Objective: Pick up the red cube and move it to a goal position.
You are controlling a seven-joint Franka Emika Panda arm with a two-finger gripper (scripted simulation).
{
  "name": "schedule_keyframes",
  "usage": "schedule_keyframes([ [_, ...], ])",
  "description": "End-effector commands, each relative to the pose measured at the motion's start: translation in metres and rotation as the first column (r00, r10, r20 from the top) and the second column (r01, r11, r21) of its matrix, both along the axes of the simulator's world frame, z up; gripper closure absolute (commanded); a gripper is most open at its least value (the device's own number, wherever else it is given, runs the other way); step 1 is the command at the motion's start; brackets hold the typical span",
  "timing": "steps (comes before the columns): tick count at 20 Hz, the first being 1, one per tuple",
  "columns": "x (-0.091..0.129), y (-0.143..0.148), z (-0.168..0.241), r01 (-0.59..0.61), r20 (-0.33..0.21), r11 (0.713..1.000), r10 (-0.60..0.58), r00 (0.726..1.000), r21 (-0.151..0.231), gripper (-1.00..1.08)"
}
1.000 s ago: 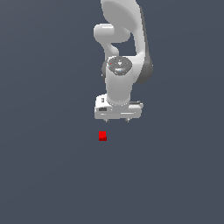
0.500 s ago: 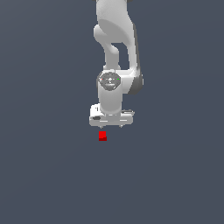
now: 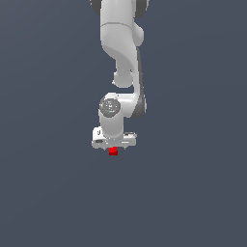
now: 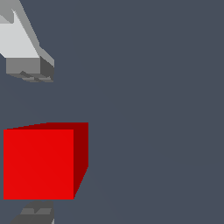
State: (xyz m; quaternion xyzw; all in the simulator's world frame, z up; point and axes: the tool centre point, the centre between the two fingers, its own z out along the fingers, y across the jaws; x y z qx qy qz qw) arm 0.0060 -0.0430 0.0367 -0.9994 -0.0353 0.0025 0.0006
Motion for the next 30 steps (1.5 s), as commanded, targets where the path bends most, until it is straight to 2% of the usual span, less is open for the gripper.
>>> schedule_keyframes([
  [1, 0.002, -0.005, -0.009, -0.005, 0.004, 1.000, 0.005, 1.000, -0.001, -0.92],
  [7, 0.005, -0.010, -0.017, -0.007, 0.005, 1.000, 0.007, 1.000, -0.001, -0.92],
  [8, 0.005, -0.010, -0.017, -0.007, 0.005, 1.000, 0.007, 1.000, -0.001, 1.08],
  [21, 0.004, -0.010, -0.014, -0.007, 0.005, 1.000, 0.007, 1.000, -0.001, 1.08],
  [30, -0.007, -0.014, 0.017, -0.007, 0.005, 1.000, 0.007, 1.000, -0.001, 1.08],
])
